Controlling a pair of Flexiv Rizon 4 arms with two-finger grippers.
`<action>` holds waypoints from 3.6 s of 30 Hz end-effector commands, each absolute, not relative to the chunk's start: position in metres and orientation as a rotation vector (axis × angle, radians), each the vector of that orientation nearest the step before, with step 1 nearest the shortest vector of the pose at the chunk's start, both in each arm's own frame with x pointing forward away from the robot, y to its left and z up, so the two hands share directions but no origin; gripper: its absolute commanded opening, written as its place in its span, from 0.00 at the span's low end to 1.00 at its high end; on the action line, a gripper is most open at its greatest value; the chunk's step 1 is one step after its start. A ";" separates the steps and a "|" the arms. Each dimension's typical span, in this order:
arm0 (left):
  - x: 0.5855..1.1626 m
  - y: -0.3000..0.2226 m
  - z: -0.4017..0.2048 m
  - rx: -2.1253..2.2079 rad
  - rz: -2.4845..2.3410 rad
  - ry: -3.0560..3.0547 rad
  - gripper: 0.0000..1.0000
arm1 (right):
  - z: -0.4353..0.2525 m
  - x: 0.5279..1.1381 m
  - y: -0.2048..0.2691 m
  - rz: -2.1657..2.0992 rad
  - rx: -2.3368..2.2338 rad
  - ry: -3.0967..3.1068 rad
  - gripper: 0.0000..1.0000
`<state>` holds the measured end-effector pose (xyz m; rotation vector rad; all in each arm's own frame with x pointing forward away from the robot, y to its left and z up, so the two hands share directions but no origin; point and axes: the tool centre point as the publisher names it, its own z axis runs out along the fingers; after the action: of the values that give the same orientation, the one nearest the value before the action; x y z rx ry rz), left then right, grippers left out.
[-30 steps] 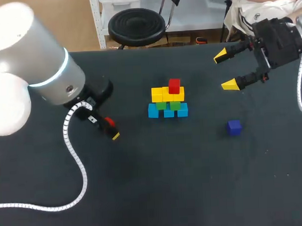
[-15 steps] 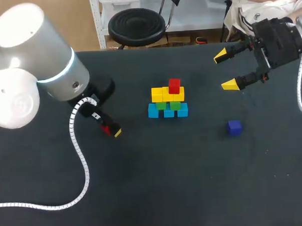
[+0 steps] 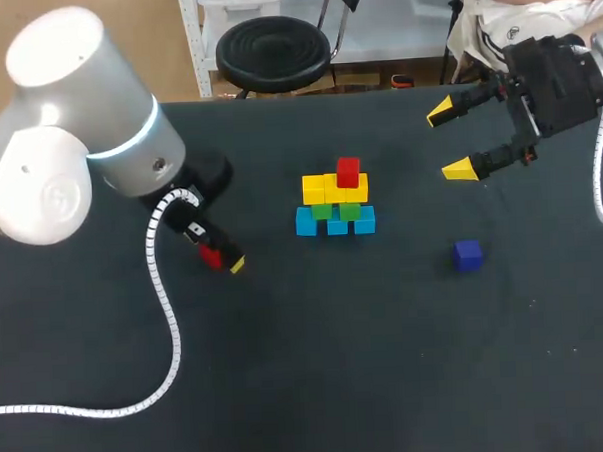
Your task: Place the blue cubes, place green cubes on the blue cubes, place the yellow cubes on the green cubes, then place the red cubes on the yellow cubes, and place purple cube on the red cubes.
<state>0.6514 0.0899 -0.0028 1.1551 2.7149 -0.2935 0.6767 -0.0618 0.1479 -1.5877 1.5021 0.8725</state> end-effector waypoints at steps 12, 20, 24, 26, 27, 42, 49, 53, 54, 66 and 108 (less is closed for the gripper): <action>0.649 0.091 0.004 1.201 -0.279 2.626 1.00 | 0.147 0.677 -0.062 0.873 -1.587 1.500 1.00; 0.646 0.093 0.004 1.208 -0.250 2.625 1.00 | 0.147 0.677 -0.062 0.873 -1.587 1.500 1.00; 0.644 0.098 0.005 1.201 -0.244 2.620 1.00 | 0.147 0.677 -0.062 0.873 -1.587 1.500 1.00; 0.643 0.099 0.005 1.200 -0.237 2.617 1.00 | 0.147 0.677 -0.062 0.873 -1.587 1.500 1.00; 0.643 0.100 0.005 1.201 -0.234 2.617 1.00 | 0.147 0.677 -0.062 0.873 -1.587 1.500 1.00; 0.648 0.099 -0.008 1.199 -0.241 2.626 0.98 | 0.147 0.677 -0.062 0.873 -1.587 1.500 1.00; 0.650 0.097 -0.006 1.199 -0.245 2.615 0.96 | 0.147 0.677 -0.062 0.873 -1.587 1.500 1.00; 0.650 0.100 -0.005 1.187 -0.248 2.618 0.99 | 0.147 0.677 -0.062 0.873 -1.587 1.500 1.00; 0.650 0.101 -0.005 1.185 -0.248 2.618 0.98 | 0.147 0.677 -0.062 0.873 -1.587 1.500 1.00; 0.652 0.105 -0.003 1.162 -0.249 2.615 0.82 | 0.147 0.677 -0.062 0.873 -1.587 1.500 1.00; 0.636 0.040 0.033 1.790 -0.394 2.285 0.00 | 0.147 0.677 -0.062 0.873 -1.587 1.500 1.00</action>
<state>0.6352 0.0464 0.0256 1.7708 2.2619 -0.4297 0.6767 -0.0617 0.1478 -1.5878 1.5020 0.8726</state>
